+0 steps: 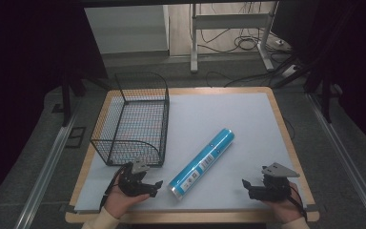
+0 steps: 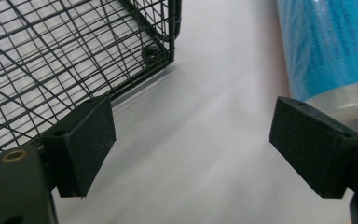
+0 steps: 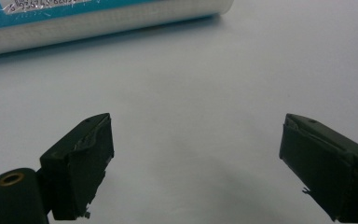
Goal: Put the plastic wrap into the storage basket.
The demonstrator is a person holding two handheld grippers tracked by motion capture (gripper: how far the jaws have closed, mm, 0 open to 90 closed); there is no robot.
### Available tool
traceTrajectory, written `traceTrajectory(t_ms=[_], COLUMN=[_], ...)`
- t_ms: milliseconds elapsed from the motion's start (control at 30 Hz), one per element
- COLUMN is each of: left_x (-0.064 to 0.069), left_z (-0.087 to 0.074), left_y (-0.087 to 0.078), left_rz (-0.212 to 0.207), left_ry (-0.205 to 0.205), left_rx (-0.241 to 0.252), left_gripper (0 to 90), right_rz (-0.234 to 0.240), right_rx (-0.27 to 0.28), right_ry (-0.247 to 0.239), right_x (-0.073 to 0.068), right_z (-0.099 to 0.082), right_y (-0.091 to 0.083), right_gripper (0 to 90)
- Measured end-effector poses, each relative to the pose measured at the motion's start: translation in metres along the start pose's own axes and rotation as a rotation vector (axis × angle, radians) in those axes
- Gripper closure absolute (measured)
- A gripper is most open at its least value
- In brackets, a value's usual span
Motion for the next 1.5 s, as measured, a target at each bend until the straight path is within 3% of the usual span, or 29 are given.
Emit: traceTrajectory(t_ms=[200, 367, 533, 800, 900, 1500], left_x=[0.002, 0.013, 0.017, 0.023, 0.033, 0.054], left_z=[0.003, 0.018, 0.029, 0.039, 0.043, 0.07], left_y=[-0.006, -0.024, -0.033, -0.037, -0.039, -0.031], left_rz=[-0.01, -0.035, -0.029, -0.038, -0.085, -0.09], left_ry=[-0.003, -0.013, 0.001, 0.008, 0.029, 0.097], left_rx=[0.0, 0.029, 0.039, 0.042, 0.024, -0.01], left_gripper=[13.8, 13.5, 13.5, 13.5, 13.5, 13.7], right_rz=[-0.003, -0.002, -0.001, -0.002, -0.003, -0.014], right_rx=[0.001, -0.01, -0.011, -0.011, -0.013, -0.015], right_ry=[-0.005, -0.023, -0.021, -0.017, -0.023, -0.017], right_x=[-0.001, -0.002, -0.002, 0.0, -0.002, 0.0], right_z=[0.0, 0.0, -0.001, -0.001, -0.001, -0.002], right_y=[0.0, -0.001, -0.001, -0.002, -0.001, -0.002], right_gripper=[10.3, 10.3, 10.3, 10.4, 10.4, 10.7])
Point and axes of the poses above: each handheld gripper's, and its own axes: y roughly forward along the jaws, z roughly out of its top, x roughly to its right, the point moved 9 cm from there along y, roughly forward along the jaws, and after that the axes turned 9 degrees about z, right-handed, at the moved point
